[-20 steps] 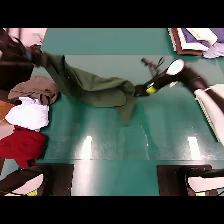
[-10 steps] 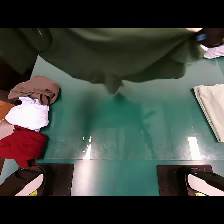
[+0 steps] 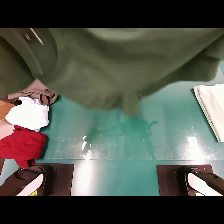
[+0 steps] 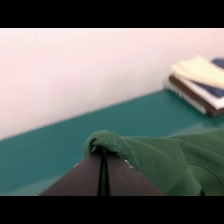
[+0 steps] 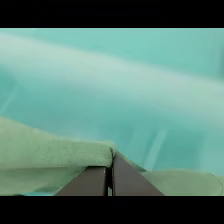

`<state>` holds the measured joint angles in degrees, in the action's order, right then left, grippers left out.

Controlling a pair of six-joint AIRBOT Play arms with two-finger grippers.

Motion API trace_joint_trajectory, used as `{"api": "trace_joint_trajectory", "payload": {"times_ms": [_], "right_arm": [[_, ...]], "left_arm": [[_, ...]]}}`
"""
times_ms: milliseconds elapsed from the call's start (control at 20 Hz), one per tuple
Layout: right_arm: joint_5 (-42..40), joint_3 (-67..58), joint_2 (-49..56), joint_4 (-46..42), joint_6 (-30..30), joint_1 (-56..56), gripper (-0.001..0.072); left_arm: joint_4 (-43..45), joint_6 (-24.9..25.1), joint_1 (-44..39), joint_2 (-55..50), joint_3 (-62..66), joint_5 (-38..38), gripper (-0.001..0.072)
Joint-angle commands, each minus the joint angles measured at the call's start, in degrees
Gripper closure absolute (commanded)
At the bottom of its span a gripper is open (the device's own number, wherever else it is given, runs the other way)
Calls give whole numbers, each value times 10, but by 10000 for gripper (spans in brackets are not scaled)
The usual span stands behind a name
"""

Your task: Fold the shirts.

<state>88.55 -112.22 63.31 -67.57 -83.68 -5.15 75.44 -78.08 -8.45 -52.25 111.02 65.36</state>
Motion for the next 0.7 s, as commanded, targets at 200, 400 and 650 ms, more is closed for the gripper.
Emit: {"api": "trace_joint_trajectory", "payload": {"times_ms": [200,400,650], "right_arm": [[71,223,107,1,-22,-90,698],[-27,304,194,1,-2,-125,698],[-95,288,276,0,-3,-119,698]], "left_arm": [[17,4,0,-148,-233,35,685],[17,5,0,-294,-271,-43,684],[17,3,0,-373,-271,-168,684]]}}
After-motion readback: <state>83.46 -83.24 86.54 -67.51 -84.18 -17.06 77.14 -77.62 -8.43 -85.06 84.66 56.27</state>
